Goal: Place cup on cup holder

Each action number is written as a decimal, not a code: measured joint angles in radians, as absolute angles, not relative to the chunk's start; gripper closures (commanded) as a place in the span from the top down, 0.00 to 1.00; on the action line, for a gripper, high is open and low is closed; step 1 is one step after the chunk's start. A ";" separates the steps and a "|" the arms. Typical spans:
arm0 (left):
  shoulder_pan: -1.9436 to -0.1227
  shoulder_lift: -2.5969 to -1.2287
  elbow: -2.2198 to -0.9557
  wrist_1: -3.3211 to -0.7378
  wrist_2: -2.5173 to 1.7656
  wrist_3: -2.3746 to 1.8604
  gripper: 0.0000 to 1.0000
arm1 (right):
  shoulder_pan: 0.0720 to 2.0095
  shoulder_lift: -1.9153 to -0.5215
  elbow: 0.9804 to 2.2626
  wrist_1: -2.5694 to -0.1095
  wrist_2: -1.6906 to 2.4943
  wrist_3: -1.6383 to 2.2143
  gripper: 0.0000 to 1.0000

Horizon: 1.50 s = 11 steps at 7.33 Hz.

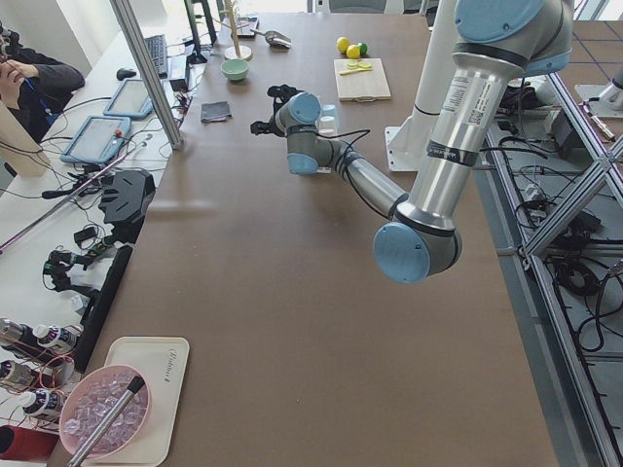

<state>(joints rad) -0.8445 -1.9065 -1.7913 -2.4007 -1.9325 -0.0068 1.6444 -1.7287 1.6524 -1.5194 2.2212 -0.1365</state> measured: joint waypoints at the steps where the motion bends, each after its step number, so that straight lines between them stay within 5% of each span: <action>1: -0.870 -1.907 -1.796 -2.251 -1.934 -0.005 0.98 | 1.644 -1.729 1.653 -1.519 2.221 -0.136 1.00; 4: -0.912 -1.909 -1.783 -1.911 -1.928 -0.006 0.98 | 1.644 -1.728 1.654 -1.519 2.219 -0.137 1.00; 11: -1.152 -1.801 -1.652 -1.837 -2.154 -0.315 0.98 | 1.643 -1.708 1.690 -1.533 2.226 -0.110 1.00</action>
